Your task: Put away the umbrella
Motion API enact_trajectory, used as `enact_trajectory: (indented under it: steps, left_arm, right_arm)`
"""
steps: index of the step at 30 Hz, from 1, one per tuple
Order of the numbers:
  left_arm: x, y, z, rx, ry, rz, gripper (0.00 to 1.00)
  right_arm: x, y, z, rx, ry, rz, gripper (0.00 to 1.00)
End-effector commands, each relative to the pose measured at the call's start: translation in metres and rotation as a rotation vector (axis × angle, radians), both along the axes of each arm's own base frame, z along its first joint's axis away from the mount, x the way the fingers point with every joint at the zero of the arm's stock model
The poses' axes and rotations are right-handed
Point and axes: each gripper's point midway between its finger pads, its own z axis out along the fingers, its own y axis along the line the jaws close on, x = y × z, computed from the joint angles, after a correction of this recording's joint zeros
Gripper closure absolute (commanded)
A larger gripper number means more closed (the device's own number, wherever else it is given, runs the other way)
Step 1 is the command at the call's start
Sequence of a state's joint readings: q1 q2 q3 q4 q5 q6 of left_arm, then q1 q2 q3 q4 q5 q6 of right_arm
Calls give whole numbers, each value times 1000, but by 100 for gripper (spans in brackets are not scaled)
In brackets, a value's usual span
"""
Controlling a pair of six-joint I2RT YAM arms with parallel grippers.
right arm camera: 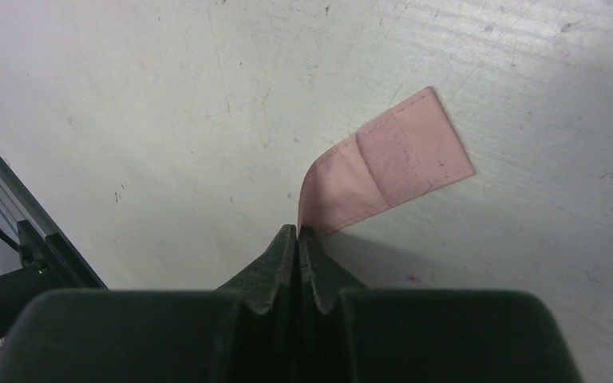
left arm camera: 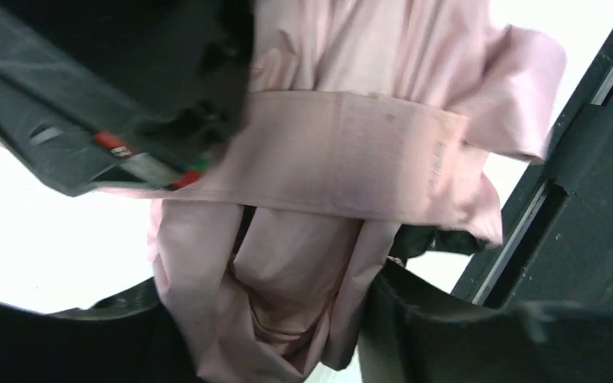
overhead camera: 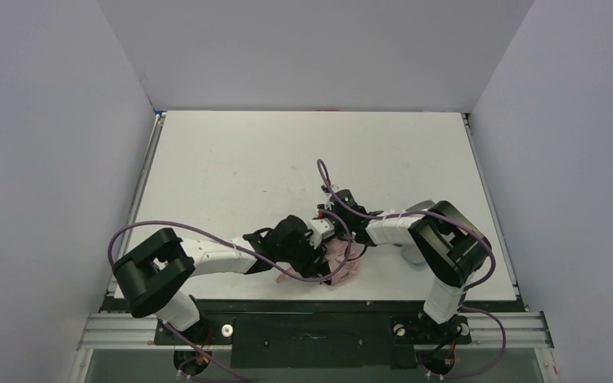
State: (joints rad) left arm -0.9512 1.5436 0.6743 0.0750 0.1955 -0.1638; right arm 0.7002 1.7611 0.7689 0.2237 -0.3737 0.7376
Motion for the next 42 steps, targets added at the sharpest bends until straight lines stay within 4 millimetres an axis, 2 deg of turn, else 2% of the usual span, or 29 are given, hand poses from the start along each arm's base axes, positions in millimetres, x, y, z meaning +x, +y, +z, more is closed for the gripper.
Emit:
enact_trajectory:
  steps: [1,4,5,6,10,11,15,19,21,22,23,25,33,37,42]
  left_arm:
    - [5,5,-15,44,-121,103,66]
    - [4,2,-4,69,-210,124,83]
    - [9,5,0,88,-253,148,95]
    - [6,3,8,91,-280,142,100]
    - [18,8,38,159,-469,195,100]
    - [25,15,46,194,-532,241,100]
    - [26,14,78,305,-762,265,100]
    - [29,13,100,433,-954,305,100]
    - [29,10,109,477,-1055,354,100]
    - [30,12,103,555,-1103,326,100]
    - [30,12,105,560,-1129,363,100]
    - [30,11,88,639,-1160,339,100]
    - [18,2,41,676,-1111,293,100]
    - [11,1,21,675,-1052,256,100]
    - [3,10,-7,699,-950,219,100]
  right_arm:
    - [-8,-11,-11,-69,19,15,100]
    - [-8,-11,-6,-67,16,21,100]
    - [-5,-10,1,-58,5,23,100]
    - [-6,-11,2,-65,7,26,100]
    - [2,-7,33,-54,-43,52,100]
    - [3,-7,41,-51,-54,56,100]
    - [6,-8,68,-44,-92,68,100]
    - [5,-9,81,-36,-109,65,100]
    - [5,-11,78,-44,-104,59,100]
    - [3,-13,72,-53,-94,58,100]
    - [3,-14,69,-57,-90,54,100]
    - [-5,-20,53,-77,-64,50,100]
    - [-31,-41,-10,-124,29,26,100]
    - [-39,-43,-30,-133,64,23,100]
    - [-46,-49,-47,-155,92,23,100]
